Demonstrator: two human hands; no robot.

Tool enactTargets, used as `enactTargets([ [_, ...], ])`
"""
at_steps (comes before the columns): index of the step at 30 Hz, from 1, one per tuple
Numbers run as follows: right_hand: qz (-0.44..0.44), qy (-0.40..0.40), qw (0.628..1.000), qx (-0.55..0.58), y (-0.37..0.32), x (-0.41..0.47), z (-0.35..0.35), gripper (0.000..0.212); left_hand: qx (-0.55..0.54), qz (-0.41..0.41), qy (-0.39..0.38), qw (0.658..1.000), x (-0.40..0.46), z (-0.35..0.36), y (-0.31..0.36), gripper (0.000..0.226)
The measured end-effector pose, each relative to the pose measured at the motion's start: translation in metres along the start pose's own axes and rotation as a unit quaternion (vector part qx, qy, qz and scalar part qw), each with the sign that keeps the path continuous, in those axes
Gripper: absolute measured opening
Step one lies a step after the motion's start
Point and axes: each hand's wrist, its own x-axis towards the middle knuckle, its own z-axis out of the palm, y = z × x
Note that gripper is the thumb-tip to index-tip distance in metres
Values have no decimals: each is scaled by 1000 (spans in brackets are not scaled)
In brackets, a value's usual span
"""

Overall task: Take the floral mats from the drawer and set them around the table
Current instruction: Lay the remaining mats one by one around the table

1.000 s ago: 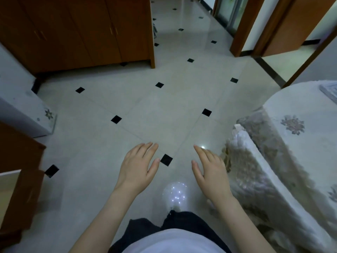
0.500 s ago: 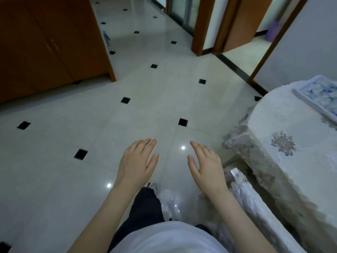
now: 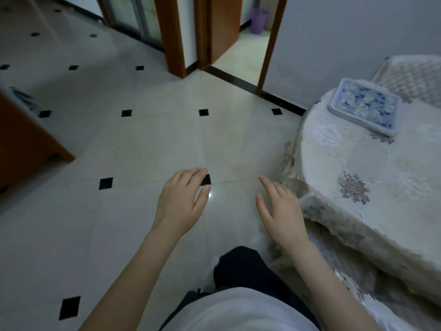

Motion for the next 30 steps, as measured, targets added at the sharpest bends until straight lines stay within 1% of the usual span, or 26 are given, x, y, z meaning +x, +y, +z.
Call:
enactTargets([
  [7, 40, 9, 999, 10, 18, 110, 29, 47, -27, 44, -51, 997, 111, 41, -35, 51],
  [10, 47, 17, 999, 19, 28, 170, 35, 48, -26, 49, -53, 997, 173, 46, -49, 50],
  [17, 75, 45, 996, 9, 58, 286, 22, 51, -18, 99, -53, 993, 321, 51, -57, 49],
  [20, 108, 68, 992, 11, 76, 315, 17, 49, -31, 137, -66, 988, 369, 68, -50, 49],
  [23, 147, 92, 985, 6, 97, 340, 17, 46, -52, 179, -95, 978, 416, 95, -41, 49],
  [30, 261, 133, 956, -19, 156, 417, 18, 50, -78, 291, -154, 941, 547, 159, -19, 49],
])
